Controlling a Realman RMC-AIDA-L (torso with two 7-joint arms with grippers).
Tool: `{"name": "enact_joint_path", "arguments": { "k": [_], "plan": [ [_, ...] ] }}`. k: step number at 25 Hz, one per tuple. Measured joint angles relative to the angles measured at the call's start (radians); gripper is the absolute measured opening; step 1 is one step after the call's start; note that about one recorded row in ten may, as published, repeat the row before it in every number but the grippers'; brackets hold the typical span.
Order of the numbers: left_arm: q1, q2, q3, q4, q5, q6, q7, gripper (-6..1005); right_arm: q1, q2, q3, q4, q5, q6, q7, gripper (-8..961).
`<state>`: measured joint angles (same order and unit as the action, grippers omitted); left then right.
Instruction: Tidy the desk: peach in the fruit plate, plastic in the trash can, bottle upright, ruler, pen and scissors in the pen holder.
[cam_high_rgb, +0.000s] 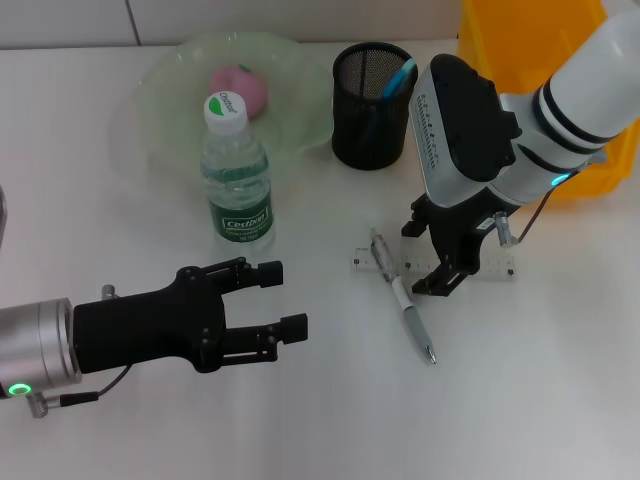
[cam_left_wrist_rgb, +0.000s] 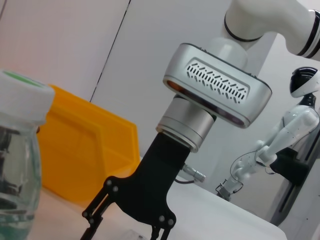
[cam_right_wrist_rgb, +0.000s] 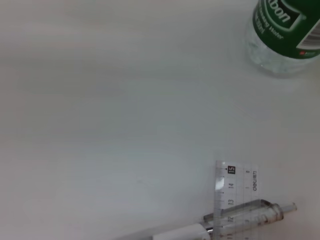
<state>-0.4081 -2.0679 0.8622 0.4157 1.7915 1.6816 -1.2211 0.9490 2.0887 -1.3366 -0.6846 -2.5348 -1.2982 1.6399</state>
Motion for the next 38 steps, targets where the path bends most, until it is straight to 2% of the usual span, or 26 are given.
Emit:
{"name": "enact_joint_path", "arguments": {
  "k": [5, 15, 20, 22, 24, 25, 26, 28, 29, 30, 32, 34, 35, 36, 38],
  "plan": [
    [-0.001, 0.000, 0.000, 0.000, -0.006, -0.004, 0.000, 832, 0.002, 0.001, -0.004, 0.008, 0.013, 0.010, -0.002, 752],
    [-0.003, -0.001, 0.000, -0.003, -0.011, -0.005, 0.000, 832, 0.001, 0.000, -0.014, 0.007, 0.015, 0.000, 0.005, 526],
    [-0.003, -0.001, 0.000, -0.003, -0.012, -0.005, 0.000, 832, -0.022, -0.006, -0.001, -0.032, 0.035, -0.034, 0.007, 378],
    [-0.003, -0.001, 0.000, -0.003, -0.012, -0.005, 0.000, 832, -0.035, -0.006, 0.006, -0.059, 0.037, -0.051, 0.010, 381],
    [-0.003, -0.001, 0.000, -0.003, -0.012, -0.003, 0.000, 832, -0.073, -0.007, 0.045, -0.137, 0.037, -0.094, 0.017, 383],
    [-0.003, -0.002, 0.000, -0.003, -0.012, -0.002, 0.000, 832, -0.114, -0.008, 0.114, -0.225, 0.047, -0.144, 0.018, 384],
    [-0.003, -0.002, 0.000, -0.003, -0.012, 0.000, 0.000, 832, -0.114, -0.008, 0.114, -0.225, 0.047, -0.144, 0.018, 386],
    [-0.003, -0.002, 0.001, -0.003, -0.012, 0.001, 0.000, 832, -0.151, -0.009, 0.194, -0.303, 0.091, -0.188, 0.017, 388],
    [-0.003, -0.001, 0.003, -0.003, -0.012, 0.002, 0.000, 832, -0.167, -0.012, 0.240, -0.338, 0.127, -0.209, 0.015, 389],
    [-0.003, -0.001, 0.004, -0.003, -0.012, 0.002, 0.000, 832, -0.192, -0.016, 0.337, -0.387, 0.218, -0.243, 0.015, 391],
    [-0.003, 0.000, 0.004, -0.003, -0.012, 0.004, 0.002, 832, -0.200, -0.018, 0.378, -0.400, 0.262, -0.252, 0.016, 393],
    [-0.003, 0.000, 0.004, -0.003, -0.012, 0.005, 0.005, 832, -0.219, -0.019, 0.467, -0.405, 0.363, -0.248, 0.022, 396],
    [-0.003, 0.000, 0.005, -0.003, -0.012, 0.005, 0.006, 832, -0.239, -0.015, 0.540, -0.377, 0.473, -0.198, 0.022, 397],
    [-0.003, 0.000, 0.005, -0.003, -0.012, 0.005, 0.006, 832, -0.239, -0.015, 0.540, -0.377, 0.473, -0.198, 0.022, 398],
    [-0.002, 0.000, 0.001, -0.003, -0.016, 0.006, 0.015, 832, -0.258, -0.010, 0.572, -0.303, 0.610, -0.113, -0.011, 401]
  ]
}}
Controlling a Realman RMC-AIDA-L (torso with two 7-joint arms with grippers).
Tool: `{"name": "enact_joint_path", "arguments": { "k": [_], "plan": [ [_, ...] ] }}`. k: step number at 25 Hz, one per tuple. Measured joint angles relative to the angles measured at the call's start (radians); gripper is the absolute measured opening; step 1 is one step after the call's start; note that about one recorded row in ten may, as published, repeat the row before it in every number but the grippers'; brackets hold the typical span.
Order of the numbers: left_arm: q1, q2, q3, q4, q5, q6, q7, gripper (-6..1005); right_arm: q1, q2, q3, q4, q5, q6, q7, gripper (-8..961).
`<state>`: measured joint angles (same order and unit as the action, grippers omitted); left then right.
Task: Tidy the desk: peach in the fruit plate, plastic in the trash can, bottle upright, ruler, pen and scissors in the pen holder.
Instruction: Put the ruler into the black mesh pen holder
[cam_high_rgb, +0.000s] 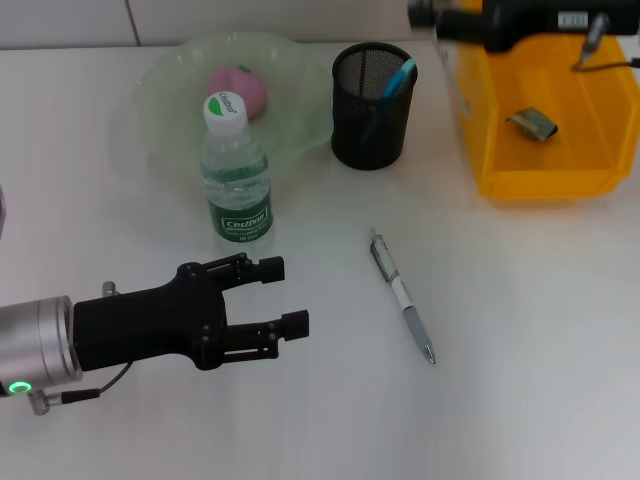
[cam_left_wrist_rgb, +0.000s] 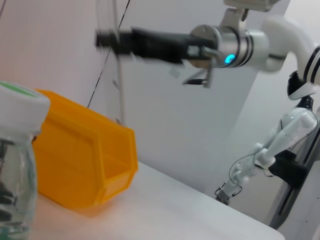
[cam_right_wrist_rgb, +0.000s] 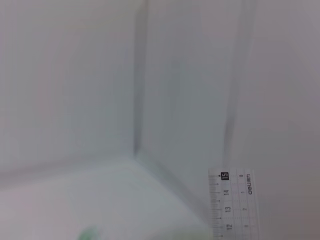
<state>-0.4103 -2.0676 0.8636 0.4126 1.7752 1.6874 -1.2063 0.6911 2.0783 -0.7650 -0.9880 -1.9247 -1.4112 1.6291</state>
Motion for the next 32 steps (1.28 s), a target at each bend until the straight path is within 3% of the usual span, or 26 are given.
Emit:
{"name": "enact_joint_path", "arguments": {
  "k": [4, 7, 17, 32],
  "plan": [
    [0.005, -0.001, -0.001, 0.000, -0.025, 0.003, 0.013, 832, -0.003, 0.001, -0.009, 0.275, 0.337, 0.155, -0.205, 406],
    [0.009, -0.002, -0.002, 0.000, -0.050, 0.010, 0.017, 832, 0.043, 0.006, -0.009, 0.520, 0.564, 0.204, -0.465, 409],
    [0.014, 0.001, 0.006, 0.000, -0.050, 0.018, 0.053, 832, 0.193, 0.015, 0.005, 0.914, 0.828, 0.308, -0.854, 422],
    [0.016, 0.000, 0.008, -0.011, -0.048, 0.018, 0.102, 832, 0.204, 0.016, -0.005, 0.985, 0.875, 0.345, -0.934, 441]
  ]
}}
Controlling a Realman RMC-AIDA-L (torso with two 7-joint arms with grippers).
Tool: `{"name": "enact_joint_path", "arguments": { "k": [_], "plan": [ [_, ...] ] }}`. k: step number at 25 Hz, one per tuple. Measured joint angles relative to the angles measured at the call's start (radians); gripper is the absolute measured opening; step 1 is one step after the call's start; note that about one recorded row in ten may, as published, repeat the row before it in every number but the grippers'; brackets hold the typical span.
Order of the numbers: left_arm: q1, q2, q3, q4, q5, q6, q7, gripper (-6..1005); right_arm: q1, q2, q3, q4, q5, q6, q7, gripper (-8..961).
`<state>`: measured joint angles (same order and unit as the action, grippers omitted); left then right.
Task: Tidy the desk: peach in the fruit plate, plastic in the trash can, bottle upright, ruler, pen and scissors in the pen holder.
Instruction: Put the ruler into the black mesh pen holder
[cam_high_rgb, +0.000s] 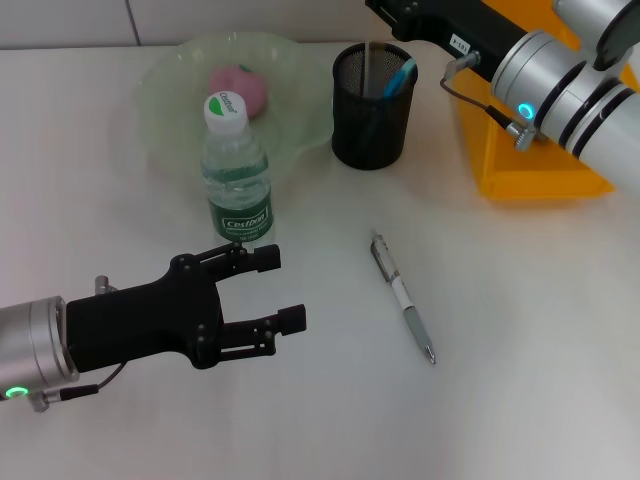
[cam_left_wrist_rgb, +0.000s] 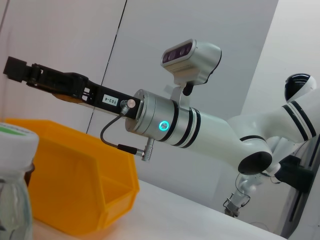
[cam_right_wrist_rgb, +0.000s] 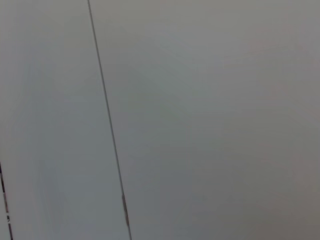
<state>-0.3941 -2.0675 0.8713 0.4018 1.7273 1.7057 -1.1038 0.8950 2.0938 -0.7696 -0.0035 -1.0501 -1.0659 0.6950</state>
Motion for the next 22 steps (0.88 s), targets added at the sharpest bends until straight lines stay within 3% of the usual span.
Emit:
{"name": "enact_joint_path", "arguments": {
  "k": [5, 12, 16, 22],
  "plan": [
    [0.000, -0.001, 0.000, -0.004, -0.001, 0.001, -0.002, 832, -0.006, 0.000, -0.001, 0.001, -0.001, -0.002, 0.000, 447],
    [0.002, -0.001, -0.001, -0.015, -0.004, 0.001, 0.000, 832, -0.034, -0.007, -0.001, -0.064, -0.112, -0.044, 0.134, 609],
    [0.006, 0.000, -0.002, -0.015, -0.005, 0.001, 0.000, 832, -0.127, -0.010, -0.019, -0.307, -0.341, -0.104, 0.454, 608],
    [0.007, 0.001, -0.002, -0.016, -0.007, 0.002, -0.007, 832, -0.287, -0.013, -0.140, -0.721, -0.527, -0.235, 0.871, 611]
  ]
}}
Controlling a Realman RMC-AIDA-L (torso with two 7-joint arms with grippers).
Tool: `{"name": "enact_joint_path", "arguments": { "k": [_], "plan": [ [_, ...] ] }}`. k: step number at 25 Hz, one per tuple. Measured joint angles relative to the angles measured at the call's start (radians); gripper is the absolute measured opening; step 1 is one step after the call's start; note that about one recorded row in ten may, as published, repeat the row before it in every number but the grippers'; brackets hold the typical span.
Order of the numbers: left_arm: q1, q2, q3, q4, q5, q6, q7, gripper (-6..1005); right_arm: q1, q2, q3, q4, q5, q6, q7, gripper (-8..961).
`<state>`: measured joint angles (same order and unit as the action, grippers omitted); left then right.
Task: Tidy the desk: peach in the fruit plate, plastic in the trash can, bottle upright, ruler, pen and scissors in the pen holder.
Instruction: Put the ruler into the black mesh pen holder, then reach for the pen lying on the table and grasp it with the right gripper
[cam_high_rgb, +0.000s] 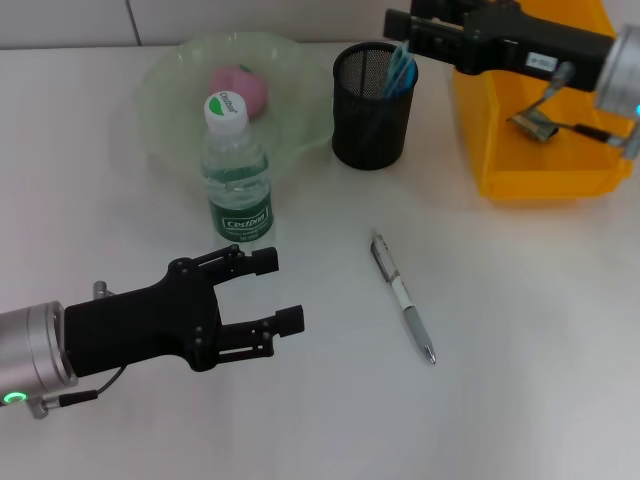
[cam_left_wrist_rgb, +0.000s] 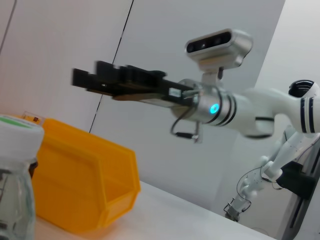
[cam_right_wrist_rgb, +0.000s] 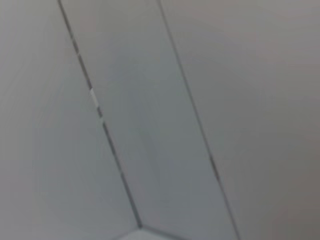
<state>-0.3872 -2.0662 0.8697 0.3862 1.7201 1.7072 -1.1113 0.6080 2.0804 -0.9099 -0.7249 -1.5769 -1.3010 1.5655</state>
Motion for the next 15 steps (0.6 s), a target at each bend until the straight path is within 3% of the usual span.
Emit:
{"name": "enact_joint_path", "arguments": {
  "k": [4, 8, 10, 12, 15],
  "plan": [
    [-0.002, 0.000, 0.001, -0.007, 0.002, -0.004, 0.000, 832, -0.061, 0.001, -0.012, -0.340, -0.236, -0.102, 0.324, 613],
    [-0.002, 0.001, -0.005, -0.009, 0.003, -0.005, -0.002, 832, -0.044, 0.001, -0.018, -0.697, -0.509, -0.303, 0.683, 615],
    [-0.001, 0.002, -0.006, -0.009, 0.002, -0.004, -0.002, 832, -0.036, 0.002, -0.032, -0.740, -0.545, -0.328, 0.730, 616],
    [-0.001, 0.002, -0.006, -0.009, 0.002, -0.002, -0.002, 832, -0.008, 0.003, -0.095, -0.835, -0.671, -0.393, 0.871, 617],
    [0.000, 0.003, -0.006, -0.007, 0.001, 0.010, -0.003, 832, 0.048, 0.003, -0.196, -0.870, -0.839, -0.481, 1.052, 641]
  ]
}}
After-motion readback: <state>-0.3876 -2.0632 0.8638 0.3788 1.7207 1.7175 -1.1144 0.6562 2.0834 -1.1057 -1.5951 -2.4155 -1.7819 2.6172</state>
